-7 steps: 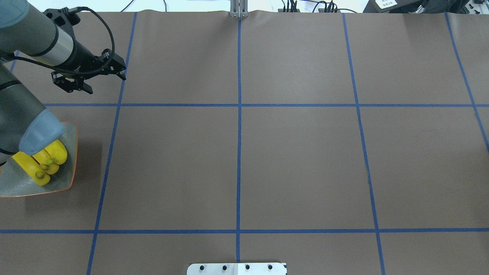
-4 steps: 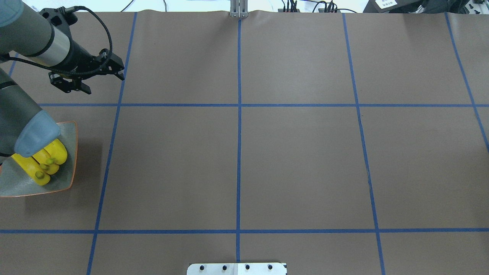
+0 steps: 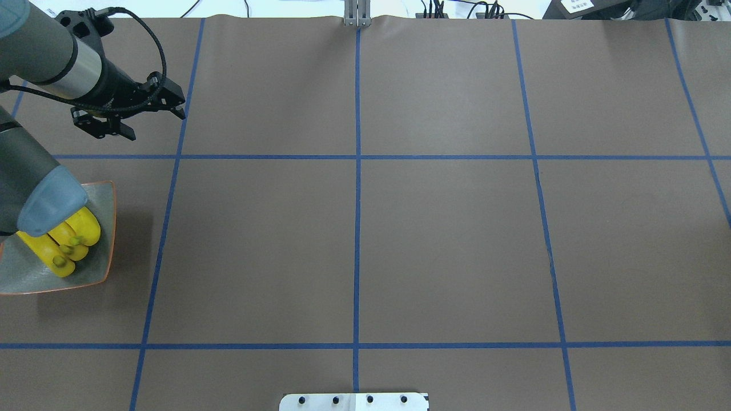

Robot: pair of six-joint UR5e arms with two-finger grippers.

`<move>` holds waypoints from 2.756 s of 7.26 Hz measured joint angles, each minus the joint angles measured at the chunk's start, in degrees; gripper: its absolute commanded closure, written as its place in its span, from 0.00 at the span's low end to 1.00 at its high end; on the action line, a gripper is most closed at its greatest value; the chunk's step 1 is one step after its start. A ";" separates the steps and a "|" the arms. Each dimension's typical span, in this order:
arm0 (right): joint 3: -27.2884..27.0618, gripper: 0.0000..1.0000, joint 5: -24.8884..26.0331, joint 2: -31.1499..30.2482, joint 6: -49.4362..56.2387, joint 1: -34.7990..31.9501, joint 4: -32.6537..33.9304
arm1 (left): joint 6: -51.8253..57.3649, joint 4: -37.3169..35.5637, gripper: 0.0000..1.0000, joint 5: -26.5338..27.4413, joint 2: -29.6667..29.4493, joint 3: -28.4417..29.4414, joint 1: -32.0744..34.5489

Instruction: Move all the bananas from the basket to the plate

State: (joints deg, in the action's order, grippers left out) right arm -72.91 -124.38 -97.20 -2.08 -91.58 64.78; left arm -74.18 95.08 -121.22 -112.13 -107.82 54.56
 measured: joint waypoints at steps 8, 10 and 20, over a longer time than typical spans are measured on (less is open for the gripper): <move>-9.95 1.00 -5.13 -0.05 1.12 -4.07 8.09 | -0.94 -0.76 0.00 -0.15 0.04 -2.41 0.18; -15.65 1.00 -4.95 1.02 1.50 -5.43 12.58 | -0.95 -0.57 0.00 -0.15 0.00 -2.07 0.07; -23.42 1.00 -8.61 27.38 -73.89 33.79 -17.44 | -11.04 34.14 0.00 -0.19 -6.55 15.66 -4.10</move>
State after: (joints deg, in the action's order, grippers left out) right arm -96.32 -132.99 -69.82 -75.97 -57.79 47.34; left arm -85.22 129.22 -121.41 -118.68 -92.16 50.46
